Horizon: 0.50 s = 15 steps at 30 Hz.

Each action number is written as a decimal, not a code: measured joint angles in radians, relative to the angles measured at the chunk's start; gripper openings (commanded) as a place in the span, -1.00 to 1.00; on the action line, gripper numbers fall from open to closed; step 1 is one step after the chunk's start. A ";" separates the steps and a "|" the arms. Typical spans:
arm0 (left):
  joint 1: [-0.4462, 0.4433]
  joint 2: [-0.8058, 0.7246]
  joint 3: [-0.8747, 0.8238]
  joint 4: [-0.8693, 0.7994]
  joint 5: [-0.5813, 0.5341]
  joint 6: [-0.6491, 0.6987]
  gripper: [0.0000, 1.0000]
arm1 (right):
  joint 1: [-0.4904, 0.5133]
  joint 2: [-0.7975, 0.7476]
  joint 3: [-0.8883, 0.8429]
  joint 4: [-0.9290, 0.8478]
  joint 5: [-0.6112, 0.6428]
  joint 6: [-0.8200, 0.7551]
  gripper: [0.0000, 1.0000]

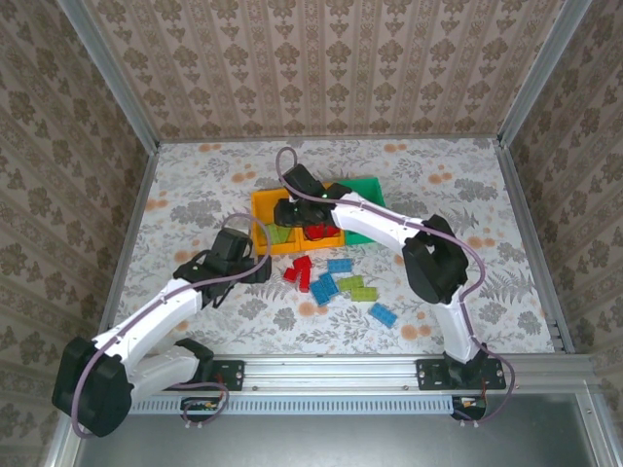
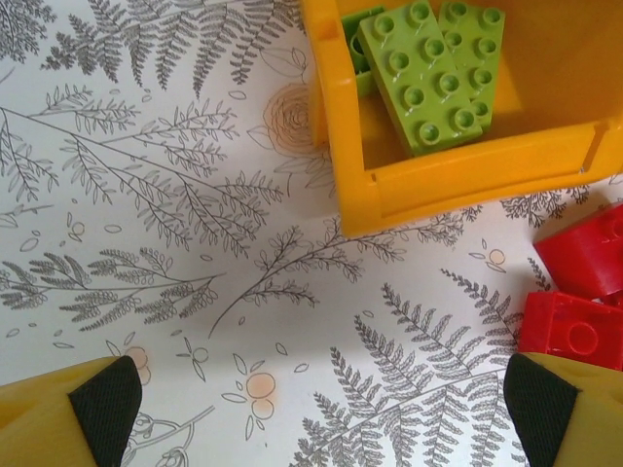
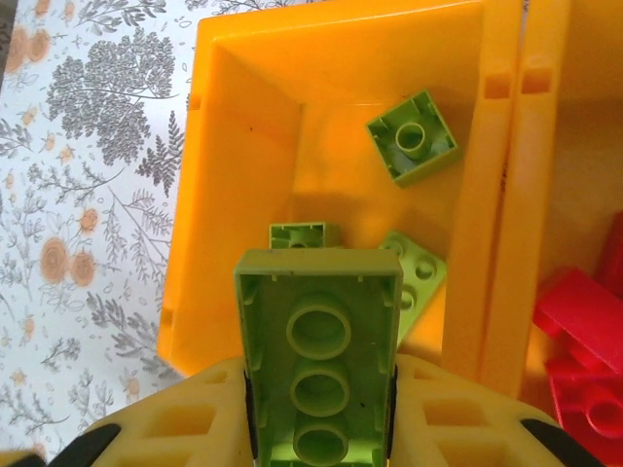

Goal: Sort the legos into containers by color

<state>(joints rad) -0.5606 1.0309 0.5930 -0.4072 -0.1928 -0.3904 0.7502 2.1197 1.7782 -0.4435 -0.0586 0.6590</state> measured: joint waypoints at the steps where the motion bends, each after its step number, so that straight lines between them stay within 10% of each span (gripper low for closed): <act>1: -0.006 -0.002 -0.005 -0.001 -0.002 -0.006 1.00 | -0.002 0.018 0.016 0.000 -0.005 -0.004 -0.09; 7: -0.024 -0.002 -0.011 -0.008 -0.011 -0.024 1.00 | -0.008 0.064 0.062 0.010 -0.034 -0.010 0.60; 15: -0.067 0.000 -0.011 -0.008 -0.040 -0.037 1.00 | -0.008 -0.100 -0.143 0.071 -0.051 -0.037 0.73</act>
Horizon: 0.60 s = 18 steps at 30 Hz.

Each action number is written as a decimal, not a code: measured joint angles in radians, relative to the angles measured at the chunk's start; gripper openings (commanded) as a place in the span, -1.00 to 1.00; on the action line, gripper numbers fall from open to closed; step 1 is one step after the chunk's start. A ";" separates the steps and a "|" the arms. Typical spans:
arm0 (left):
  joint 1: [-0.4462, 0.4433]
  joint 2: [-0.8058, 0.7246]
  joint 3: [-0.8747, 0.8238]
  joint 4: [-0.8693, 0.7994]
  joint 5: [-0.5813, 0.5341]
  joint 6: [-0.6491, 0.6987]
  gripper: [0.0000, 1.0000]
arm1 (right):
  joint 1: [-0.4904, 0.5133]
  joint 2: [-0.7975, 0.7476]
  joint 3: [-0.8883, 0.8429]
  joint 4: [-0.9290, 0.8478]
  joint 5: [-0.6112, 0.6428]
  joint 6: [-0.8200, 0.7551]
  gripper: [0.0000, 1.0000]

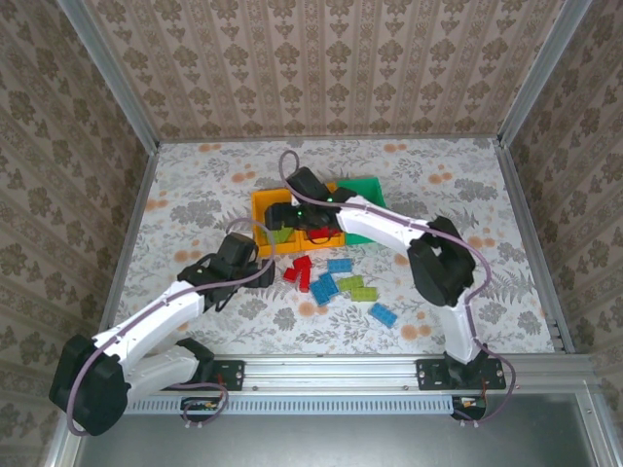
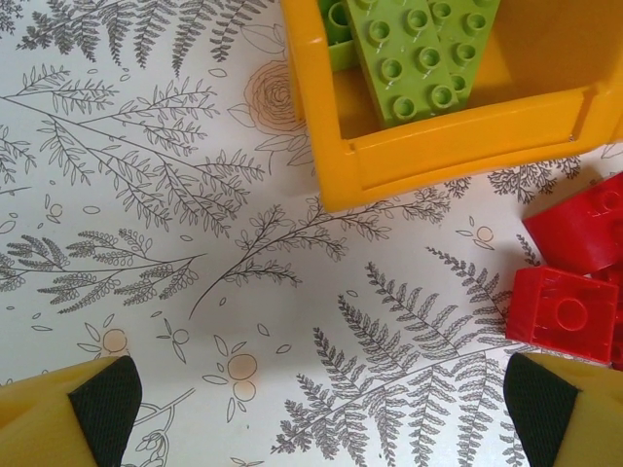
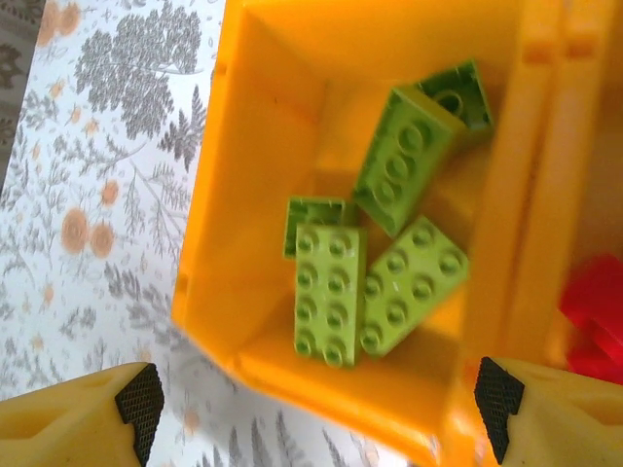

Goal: Sort the legos into containers by color

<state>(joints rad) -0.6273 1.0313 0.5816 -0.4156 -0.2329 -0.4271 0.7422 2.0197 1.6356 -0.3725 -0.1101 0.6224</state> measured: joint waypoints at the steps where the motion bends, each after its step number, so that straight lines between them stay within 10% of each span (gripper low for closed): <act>1: -0.010 0.001 0.000 0.000 -0.004 0.000 1.00 | 0.001 -0.043 -0.042 -0.001 0.005 -0.009 0.73; 18: -0.047 0.003 -0.060 0.008 -0.026 -0.060 1.00 | 0.033 -0.425 -0.652 -0.087 0.246 -0.121 0.36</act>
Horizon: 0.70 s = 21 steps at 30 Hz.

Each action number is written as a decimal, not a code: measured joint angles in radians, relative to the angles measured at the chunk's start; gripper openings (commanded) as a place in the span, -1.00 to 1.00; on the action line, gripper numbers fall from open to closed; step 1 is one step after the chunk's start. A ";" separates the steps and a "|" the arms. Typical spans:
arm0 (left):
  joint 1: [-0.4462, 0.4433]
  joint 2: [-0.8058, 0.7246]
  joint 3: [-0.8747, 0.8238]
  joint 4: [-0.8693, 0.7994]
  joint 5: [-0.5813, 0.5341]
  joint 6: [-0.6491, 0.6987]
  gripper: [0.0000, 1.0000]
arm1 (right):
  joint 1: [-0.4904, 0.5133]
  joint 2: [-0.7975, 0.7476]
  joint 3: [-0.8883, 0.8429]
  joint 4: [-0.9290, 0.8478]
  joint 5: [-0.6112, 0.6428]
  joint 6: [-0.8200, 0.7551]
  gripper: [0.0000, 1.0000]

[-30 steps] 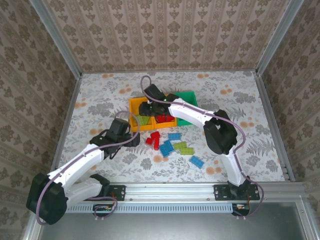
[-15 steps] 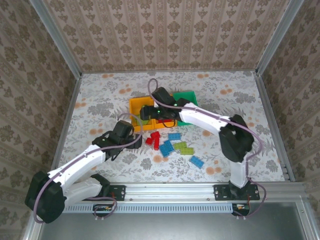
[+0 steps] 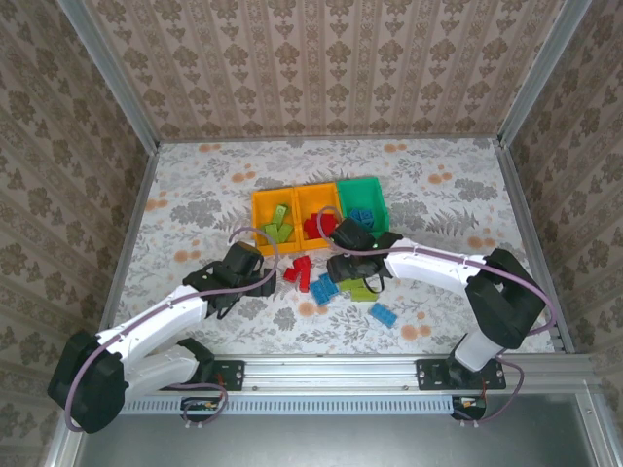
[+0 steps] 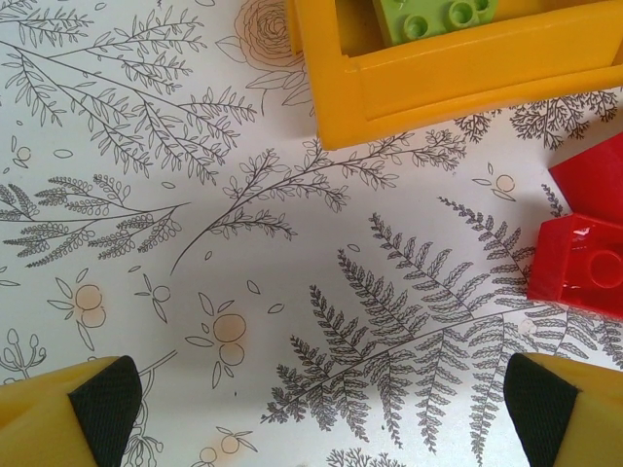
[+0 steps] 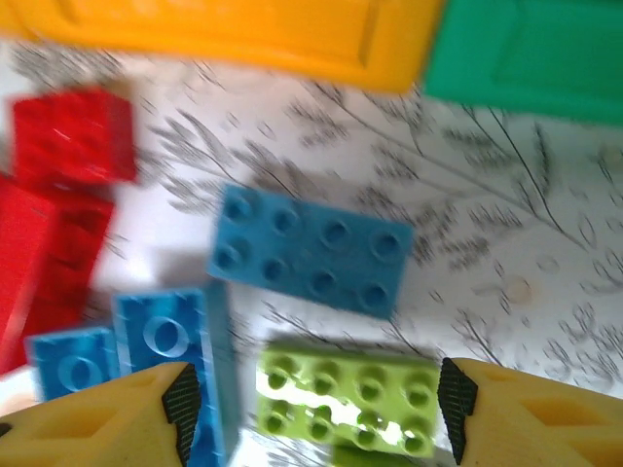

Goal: Sort the legos into containers by color

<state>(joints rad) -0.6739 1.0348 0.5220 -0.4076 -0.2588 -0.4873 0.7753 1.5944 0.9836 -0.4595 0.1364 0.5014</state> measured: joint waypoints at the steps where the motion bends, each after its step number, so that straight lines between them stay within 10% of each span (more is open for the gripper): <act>1: 0.000 0.000 0.000 0.000 0.000 -0.001 1.00 | 0.000 -0.011 -0.016 -0.009 0.008 0.000 0.36; 21: -0.008 0.031 0.000 0.018 0.007 -0.012 1.00 | 0.023 -0.394 -0.311 -0.282 -0.005 0.105 0.70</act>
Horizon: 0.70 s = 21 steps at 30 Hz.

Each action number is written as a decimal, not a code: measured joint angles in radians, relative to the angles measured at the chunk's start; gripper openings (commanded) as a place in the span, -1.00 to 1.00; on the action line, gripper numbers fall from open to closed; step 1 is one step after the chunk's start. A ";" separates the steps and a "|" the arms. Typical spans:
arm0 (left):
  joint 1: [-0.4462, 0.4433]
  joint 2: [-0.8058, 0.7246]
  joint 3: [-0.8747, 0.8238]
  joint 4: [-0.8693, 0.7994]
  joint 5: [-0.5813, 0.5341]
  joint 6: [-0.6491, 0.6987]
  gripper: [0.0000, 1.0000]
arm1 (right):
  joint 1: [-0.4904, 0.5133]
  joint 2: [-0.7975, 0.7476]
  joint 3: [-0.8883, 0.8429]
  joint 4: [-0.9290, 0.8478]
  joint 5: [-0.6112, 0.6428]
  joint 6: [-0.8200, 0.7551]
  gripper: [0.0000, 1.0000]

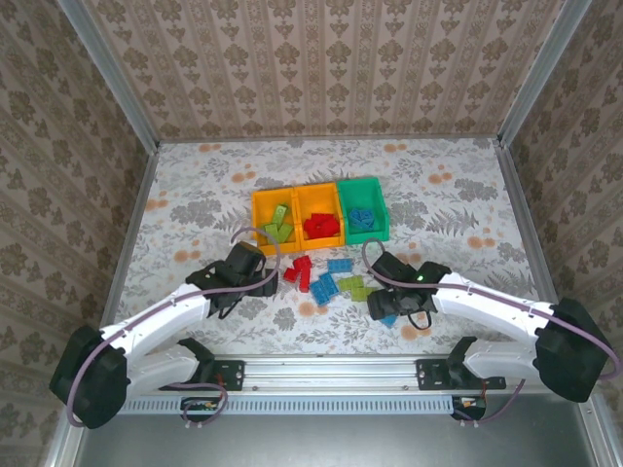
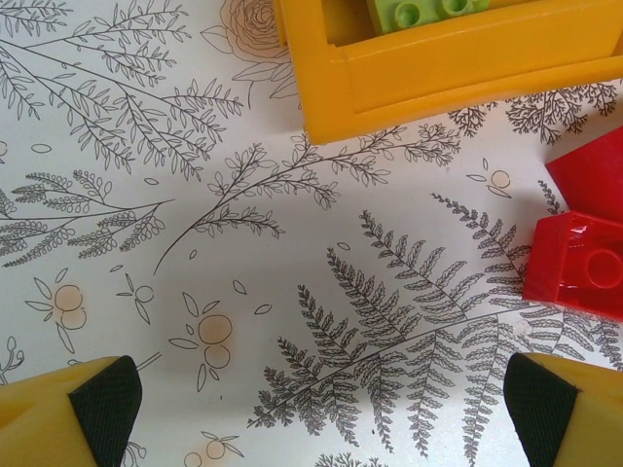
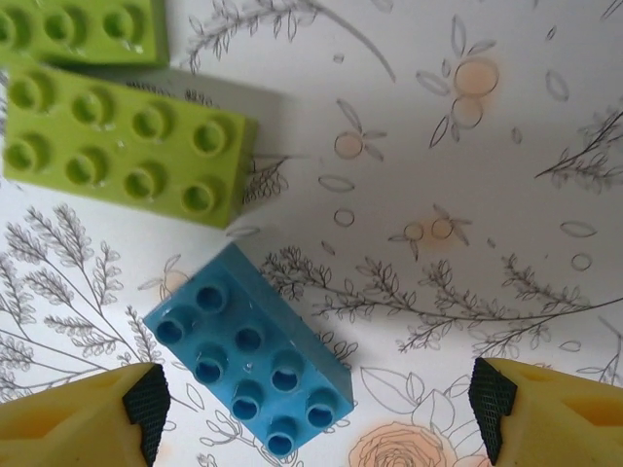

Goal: Sort the legos into containers by color

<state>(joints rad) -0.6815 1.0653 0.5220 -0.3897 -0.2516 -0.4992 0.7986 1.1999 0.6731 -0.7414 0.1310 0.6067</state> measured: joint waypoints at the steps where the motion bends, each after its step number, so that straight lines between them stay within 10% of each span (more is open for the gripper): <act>1: 0.000 0.002 0.000 0.001 0.000 -0.003 1.00 | 0.008 0.011 0.000 0.001 -0.002 0.000 0.70; 12: -0.005 0.002 0.000 0.002 0.001 -0.006 1.00 | 0.055 0.180 0.007 0.020 -0.007 -0.009 0.49; 21: -0.005 0.011 0.000 0.002 0.000 -0.006 1.00 | 0.093 0.224 0.031 0.042 -0.002 -0.019 -0.40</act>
<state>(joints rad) -0.6868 1.0763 0.5220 -0.3882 -0.2516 -0.5056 0.8913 1.4239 0.7036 -0.6991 0.1291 0.5873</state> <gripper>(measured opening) 0.999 0.370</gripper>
